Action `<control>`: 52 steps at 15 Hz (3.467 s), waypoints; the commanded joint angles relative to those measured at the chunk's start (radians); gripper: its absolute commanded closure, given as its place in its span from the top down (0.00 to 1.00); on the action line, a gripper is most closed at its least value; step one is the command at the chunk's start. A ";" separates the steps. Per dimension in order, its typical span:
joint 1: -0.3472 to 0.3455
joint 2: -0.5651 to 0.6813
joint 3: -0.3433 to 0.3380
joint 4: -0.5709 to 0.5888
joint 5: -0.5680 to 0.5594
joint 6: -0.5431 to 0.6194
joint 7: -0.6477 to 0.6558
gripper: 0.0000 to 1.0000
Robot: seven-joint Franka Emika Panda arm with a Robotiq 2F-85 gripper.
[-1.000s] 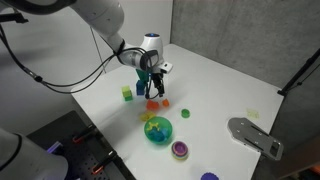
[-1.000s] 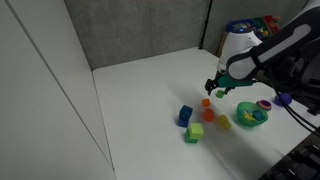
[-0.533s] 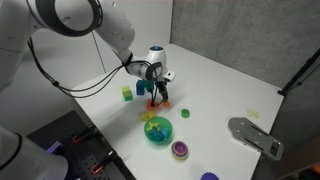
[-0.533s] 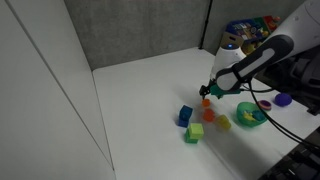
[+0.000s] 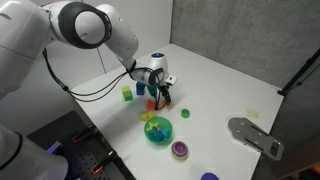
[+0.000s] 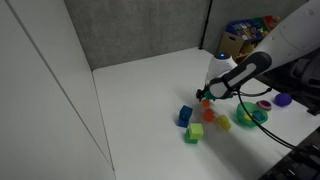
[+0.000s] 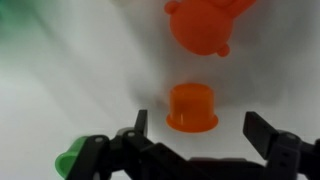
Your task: Pick up the orange bowl and put it into the green small empty bowl
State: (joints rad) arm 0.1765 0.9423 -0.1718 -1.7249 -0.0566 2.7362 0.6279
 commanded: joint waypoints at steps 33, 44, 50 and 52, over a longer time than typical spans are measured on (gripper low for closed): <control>0.137 -0.011 -0.352 -0.146 0.069 0.285 0.030 0.30; 0.187 0.096 -0.373 -0.089 0.189 0.336 0.018 0.30; 0.197 0.131 -0.382 -0.053 0.224 0.350 0.018 0.30; 0.197 0.139 -0.389 -0.046 0.231 0.352 0.018 0.30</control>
State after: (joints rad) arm 0.3584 1.0522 -0.5334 -1.7979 0.1459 3.0754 0.6435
